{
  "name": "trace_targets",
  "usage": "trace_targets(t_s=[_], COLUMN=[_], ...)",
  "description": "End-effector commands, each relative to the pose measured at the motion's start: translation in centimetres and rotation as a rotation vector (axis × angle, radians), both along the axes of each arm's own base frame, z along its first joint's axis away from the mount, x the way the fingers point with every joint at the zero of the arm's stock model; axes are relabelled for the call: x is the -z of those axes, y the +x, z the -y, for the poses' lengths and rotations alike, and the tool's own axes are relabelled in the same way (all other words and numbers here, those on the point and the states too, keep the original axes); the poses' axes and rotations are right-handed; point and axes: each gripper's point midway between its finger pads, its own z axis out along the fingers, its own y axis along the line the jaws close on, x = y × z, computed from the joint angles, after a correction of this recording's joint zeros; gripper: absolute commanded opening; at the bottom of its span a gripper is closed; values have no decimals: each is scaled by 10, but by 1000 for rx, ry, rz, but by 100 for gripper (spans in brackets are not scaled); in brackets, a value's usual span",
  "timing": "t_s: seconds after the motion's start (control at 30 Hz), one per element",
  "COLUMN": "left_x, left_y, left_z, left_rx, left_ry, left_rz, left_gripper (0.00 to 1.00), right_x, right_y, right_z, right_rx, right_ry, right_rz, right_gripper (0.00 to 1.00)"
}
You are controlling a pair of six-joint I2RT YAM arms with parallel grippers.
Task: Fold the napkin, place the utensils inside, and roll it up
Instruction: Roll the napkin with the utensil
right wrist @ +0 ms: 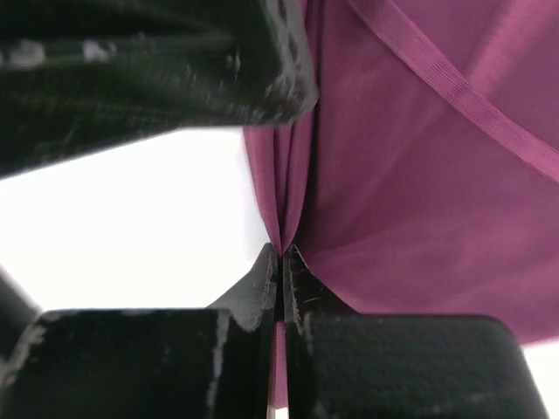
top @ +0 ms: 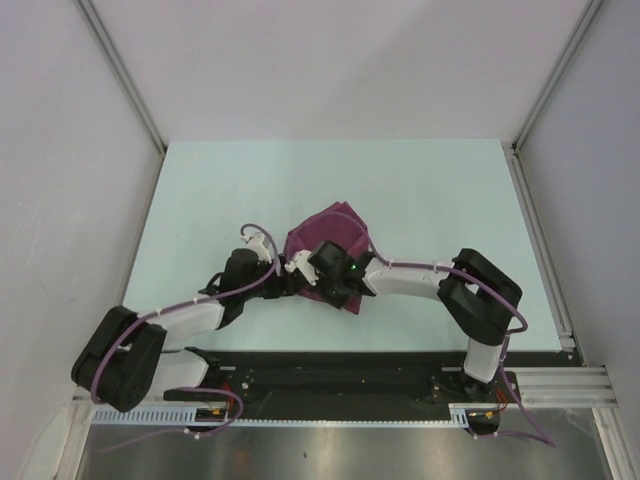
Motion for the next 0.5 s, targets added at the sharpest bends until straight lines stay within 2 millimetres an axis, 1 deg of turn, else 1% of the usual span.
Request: trace_targets(t_s=[0.0,0.03,0.07,0.1,0.13,0.17,0.2,0.23,0.27,0.3,0.33,0.37,0.43,0.47], left_x=[-18,-17,-16,-21,-21,-21,-30,-28,-30,-31,-32,-30,-25,-24], left_y=[10,10,7,6,6,4,4,2,1,0,-1,-2,-3,-4], left_z=[-19,-26,-31,-33,-39,-42,-43,-46,-48,-49,-50,-50,-51,-48], left_rx=[-51,-71,-78,-88,-105,-113,-124,-131,-140,-143,-143,-143,-140,-124], left_ry=[103,129,150,150,166,173,157,156,153,146,143,144,149,140], left_rz=[80,89,79,98,104,100,131,136,149,161,166,163,147,143], left_gripper=[85,86,88,88,89,89,89,90,93,94,95,95,95,95], right_x=[-2,-6,-12,-14,-20,-21,-25,-29,-25,-29,-27,-21,-18,-16], right_y=[-40,-46,-42,-41,-44,-44,-38,-41,-40,-34,-33,-31,-25,-23], right_z=[-5,-8,-14,-11,-15,-17,-17,-21,-20,-21,-20,-18,-17,-15], right_rx=[-73,-78,-74,-60,-70,-62,-49,-58,-44,-34,-27,-18,-6,-5], right_ry=[23,45,66,68,94,106,127,158,161,200,209,208,233,236], right_rz=[-330,-382,-395,-426,-464,-491,-510,-554,-594,-634,-665,-699,-745,-757], right_gripper=[0,0,0,0,0,0,0,0,0,0,0,0,0,0])
